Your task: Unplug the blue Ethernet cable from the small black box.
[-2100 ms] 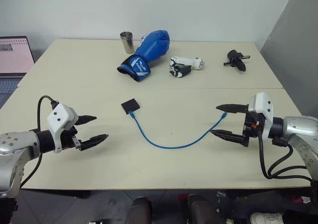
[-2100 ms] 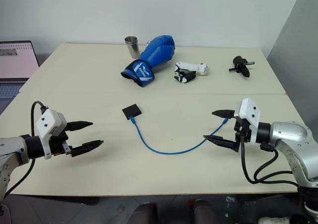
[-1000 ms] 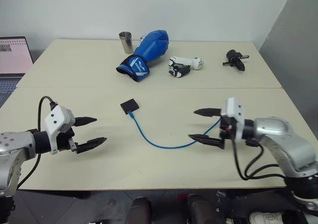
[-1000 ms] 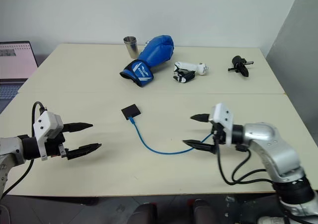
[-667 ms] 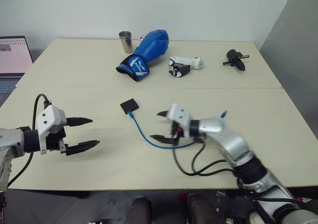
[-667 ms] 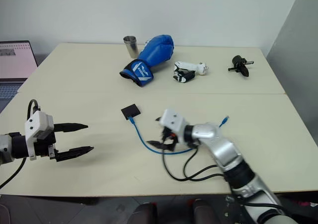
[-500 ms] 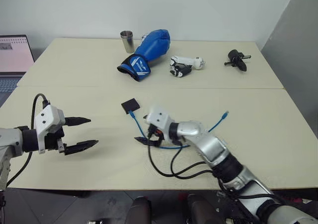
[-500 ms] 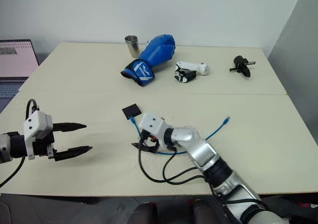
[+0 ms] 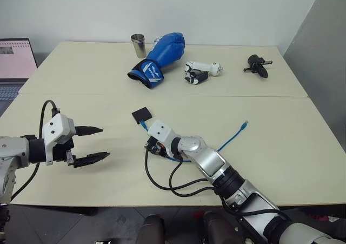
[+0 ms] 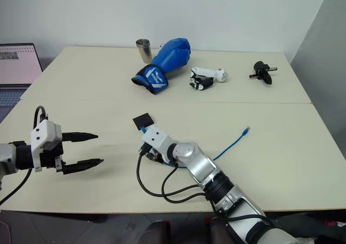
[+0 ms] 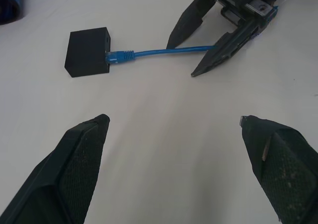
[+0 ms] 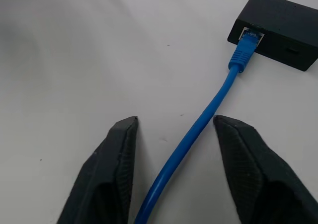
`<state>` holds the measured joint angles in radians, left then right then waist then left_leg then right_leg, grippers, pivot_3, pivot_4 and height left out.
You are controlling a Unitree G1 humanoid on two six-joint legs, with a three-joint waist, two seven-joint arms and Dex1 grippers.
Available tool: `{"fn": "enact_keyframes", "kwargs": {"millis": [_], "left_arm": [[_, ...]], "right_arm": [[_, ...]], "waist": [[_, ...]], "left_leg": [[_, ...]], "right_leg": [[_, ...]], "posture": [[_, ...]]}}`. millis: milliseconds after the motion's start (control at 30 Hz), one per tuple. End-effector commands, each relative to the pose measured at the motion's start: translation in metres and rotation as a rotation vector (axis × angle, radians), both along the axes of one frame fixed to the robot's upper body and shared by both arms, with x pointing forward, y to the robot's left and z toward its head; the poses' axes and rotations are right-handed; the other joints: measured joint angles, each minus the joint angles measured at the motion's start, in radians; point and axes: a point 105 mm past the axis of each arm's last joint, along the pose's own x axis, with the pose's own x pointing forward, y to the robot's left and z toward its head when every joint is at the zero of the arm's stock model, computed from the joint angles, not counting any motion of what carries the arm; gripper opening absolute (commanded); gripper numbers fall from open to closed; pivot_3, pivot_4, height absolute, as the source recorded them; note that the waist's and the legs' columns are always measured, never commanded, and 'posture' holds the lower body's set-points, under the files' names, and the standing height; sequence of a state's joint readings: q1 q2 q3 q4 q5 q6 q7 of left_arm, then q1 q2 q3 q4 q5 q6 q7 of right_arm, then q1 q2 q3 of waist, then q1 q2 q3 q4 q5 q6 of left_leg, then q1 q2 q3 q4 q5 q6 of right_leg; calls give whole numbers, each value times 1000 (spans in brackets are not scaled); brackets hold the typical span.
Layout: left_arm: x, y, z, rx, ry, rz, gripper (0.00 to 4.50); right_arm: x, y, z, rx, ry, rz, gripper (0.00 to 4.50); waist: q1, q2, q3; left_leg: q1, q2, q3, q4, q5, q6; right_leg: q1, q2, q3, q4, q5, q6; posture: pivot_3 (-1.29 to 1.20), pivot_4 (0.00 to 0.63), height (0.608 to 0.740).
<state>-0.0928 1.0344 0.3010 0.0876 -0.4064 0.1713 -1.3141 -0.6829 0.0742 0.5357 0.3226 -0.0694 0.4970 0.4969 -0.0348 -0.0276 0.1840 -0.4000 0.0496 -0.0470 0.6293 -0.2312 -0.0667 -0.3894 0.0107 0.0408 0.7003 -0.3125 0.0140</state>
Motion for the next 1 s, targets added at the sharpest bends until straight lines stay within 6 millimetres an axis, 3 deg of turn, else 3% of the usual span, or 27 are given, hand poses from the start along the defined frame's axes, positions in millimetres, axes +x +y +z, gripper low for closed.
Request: {"fn": "enact_keyframes", "kwargs": {"millis": [33,100,200,267,433,533,667,800,1000], "left_arm": [[3,-3,6,5,-33,-8,4500],[3,-5,5,-4,-27,-14,4500],[1,-15,0,-33,0,-44,4500],[-1,-20,-4,-39,13,-60,4500],[0,-28,-9,-48,27,-80,4500],[1,-36,-13,-58,37,-105,4500],[1,-41,-14,-65,45,-118,4500],[1,-44,-15,-67,52,-128,4500],[-2,-53,-14,-79,79,-157,4500]], "right_arm": [[7,-10,2,-7,-6,-41,1642],[11,-19,4,0,1,-65,1081],[21,-49,5,-11,3,-110,294],[22,-68,7,-22,5,-109,36],[12,-116,12,-104,-30,-33,36],[-1,-155,10,-230,-100,68,36],[-9,-188,15,-293,-114,105,36],[-21,-194,19,-276,-82,139,36],[-24,-170,31,-171,-138,167,1292]], "waist": [[0,0,0],[0,0,0],[4,0,0],[6,0,0],[6,1,0],[7,1,1],[2,1,1],[-1,1,1],[-4,1,1]], "left_leg": [[0,0,0,0,0,0],[0,0,0,0,0,0],[0,0,0,0,0,0],[0,-1,0,0,0,0],[-1,-1,0,0,0,0],[-1,-2,0,0,0,0],[0,-1,1,0,0,0],[0,-1,1,0,0,0],[0,-1,1,0,0,0]], "right_leg": [[0,0,0,0,0,0],[0,0,0,0,0,0],[0,0,0,0,0,0],[0,-1,0,0,0,0],[1,-1,0,-1,0,0],[1,-1,0,-2,0,0],[1,-1,0,-2,0,1],[1,0,0,-2,0,0],[1,0,0,-2,0,0]], "posture": [[0,150,740],[0,150,740],[0,150,740],[0,150,740],[0,150,740],[0,150,740],[0,150,740],[0,150,740],[0,150,740]]}}
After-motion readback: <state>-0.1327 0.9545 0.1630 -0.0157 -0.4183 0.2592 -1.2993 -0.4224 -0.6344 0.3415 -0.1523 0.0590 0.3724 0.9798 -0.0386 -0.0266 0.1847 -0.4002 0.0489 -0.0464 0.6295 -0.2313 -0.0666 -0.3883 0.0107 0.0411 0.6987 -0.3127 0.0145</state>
